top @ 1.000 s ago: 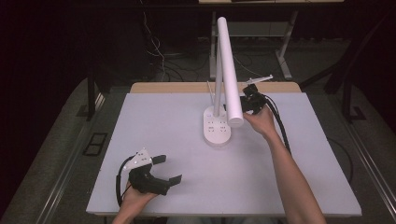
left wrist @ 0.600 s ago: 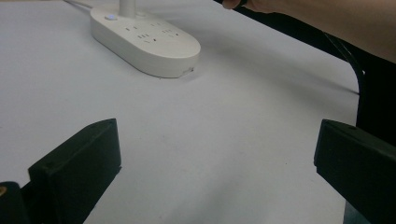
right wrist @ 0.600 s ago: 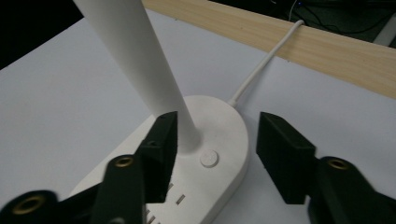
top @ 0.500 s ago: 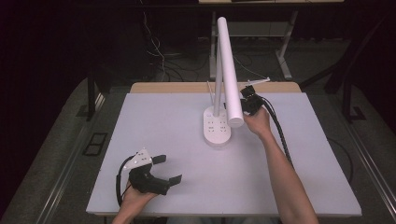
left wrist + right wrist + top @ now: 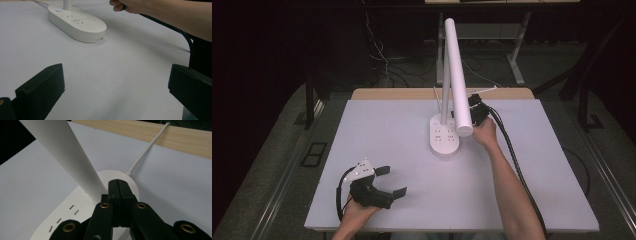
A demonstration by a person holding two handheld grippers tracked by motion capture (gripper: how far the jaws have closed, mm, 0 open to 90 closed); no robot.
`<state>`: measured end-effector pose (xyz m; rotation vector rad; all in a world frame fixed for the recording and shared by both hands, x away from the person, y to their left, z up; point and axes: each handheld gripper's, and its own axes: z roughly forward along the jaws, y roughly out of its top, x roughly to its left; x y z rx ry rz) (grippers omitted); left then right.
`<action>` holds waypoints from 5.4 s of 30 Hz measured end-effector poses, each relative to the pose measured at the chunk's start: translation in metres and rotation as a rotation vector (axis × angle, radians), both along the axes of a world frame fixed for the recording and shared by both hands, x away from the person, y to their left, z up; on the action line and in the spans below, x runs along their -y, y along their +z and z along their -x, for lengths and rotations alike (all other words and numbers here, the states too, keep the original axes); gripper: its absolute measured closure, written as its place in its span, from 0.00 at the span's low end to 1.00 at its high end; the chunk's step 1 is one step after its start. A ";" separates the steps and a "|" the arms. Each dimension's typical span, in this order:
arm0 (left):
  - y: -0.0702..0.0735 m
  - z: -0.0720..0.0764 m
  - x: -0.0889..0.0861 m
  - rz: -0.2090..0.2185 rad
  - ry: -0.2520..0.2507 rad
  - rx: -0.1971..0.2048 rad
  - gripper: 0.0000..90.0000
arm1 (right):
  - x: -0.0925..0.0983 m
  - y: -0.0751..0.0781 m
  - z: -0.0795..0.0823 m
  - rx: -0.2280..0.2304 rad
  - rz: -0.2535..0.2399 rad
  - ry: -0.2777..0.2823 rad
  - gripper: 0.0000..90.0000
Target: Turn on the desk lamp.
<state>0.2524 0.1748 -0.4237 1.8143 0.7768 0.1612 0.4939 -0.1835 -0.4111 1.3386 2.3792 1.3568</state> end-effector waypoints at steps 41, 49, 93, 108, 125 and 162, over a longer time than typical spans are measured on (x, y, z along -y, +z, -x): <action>0.000 -0.001 0.000 -0.008 0.006 0.002 0.00 | -0.007 -0.017 0.005 -0.025 0.023 -0.027 1.00; 0.000 0.000 0.000 -0.008 0.006 0.002 0.00 | 0.000 -0.006 0.007 -0.010 0.000 -0.030 1.00; -0.002 -0.002 0.002 -0.016 0.007 -0.005 0.00 | 0.056 0.053 0.084 0.112 0.018 0.049 0.98; -0.002 -0.002 0.003 -0.015 0.008 -0.004 0.00 | 0.061 0.063 0.118 0.143 -0.001 0.052 0.66; -0.002 -0.001 0.003 -0.014 0.007 -0.003 0.00 | 0.076 0.052 0.163 0.135 -0.033 -0.002 0.00; -0.001 -0.002 0.005 -0.020 -0.003 -0.005 0.00 | 0.110 0.005 0.245 0.118 -0.065 -0.065 0.01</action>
